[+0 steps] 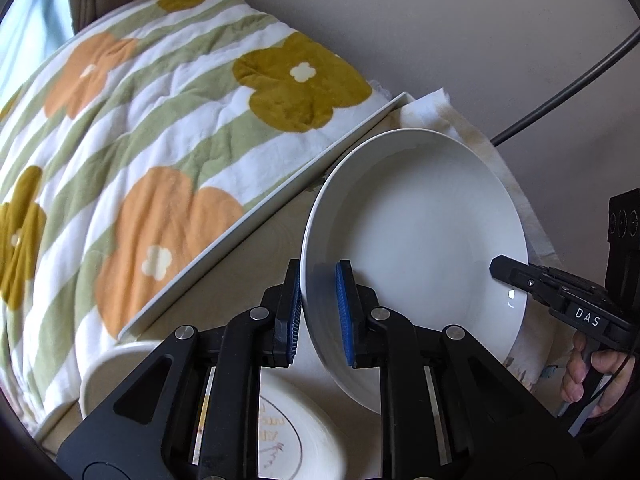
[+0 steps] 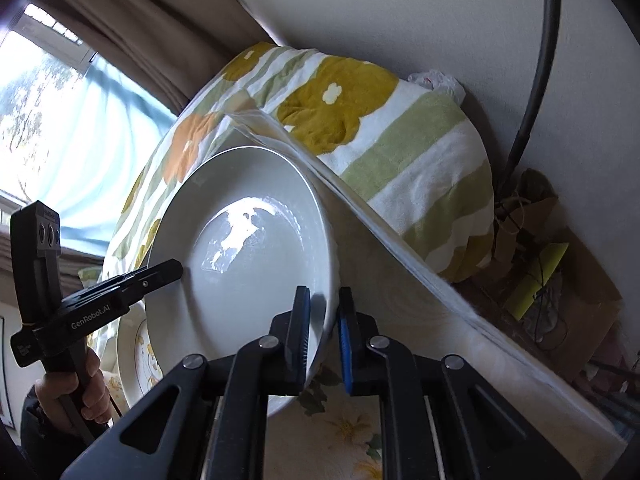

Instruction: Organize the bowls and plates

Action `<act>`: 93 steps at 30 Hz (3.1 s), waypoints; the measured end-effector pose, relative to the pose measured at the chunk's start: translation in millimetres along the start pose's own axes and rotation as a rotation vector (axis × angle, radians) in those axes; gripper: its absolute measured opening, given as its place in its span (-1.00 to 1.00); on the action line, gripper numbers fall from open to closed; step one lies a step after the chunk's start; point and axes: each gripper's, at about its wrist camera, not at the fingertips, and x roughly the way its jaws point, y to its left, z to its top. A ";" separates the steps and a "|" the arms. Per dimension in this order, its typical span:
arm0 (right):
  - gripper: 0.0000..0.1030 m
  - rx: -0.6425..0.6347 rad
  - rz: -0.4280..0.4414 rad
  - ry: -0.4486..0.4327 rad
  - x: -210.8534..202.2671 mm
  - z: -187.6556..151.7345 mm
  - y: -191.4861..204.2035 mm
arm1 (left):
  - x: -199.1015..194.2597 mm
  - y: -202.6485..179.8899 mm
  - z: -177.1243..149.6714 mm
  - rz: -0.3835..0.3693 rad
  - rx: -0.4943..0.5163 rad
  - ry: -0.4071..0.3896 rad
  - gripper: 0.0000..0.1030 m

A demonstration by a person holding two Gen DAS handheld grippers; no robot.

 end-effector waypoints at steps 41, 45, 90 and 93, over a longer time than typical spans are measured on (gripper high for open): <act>-0.76 -0.774 0.200 0.436 -5.4 -191.7 152.1 | -148.8 8.7 -396.3 0.249 -0.821 -0.175 -0.71; -0.76 -0.787 0.171 0.424 -3.0 -199.5 158.6 | -144.4 18.4 -401.2 0.250 -0.809 -0.173 -0.70; -0.69 -1.094 0.016 0.262 -2.4 -252.5 178.2 | -123.8 2.3 -387.1 0.621 -0.630 -0.038 -0.69; -0.69 -1.120 0.001 0.249 -2.8 -255.1 180.0 | -122.9 1.2 -387.5 0.630 -0.631 -0.033 -0.69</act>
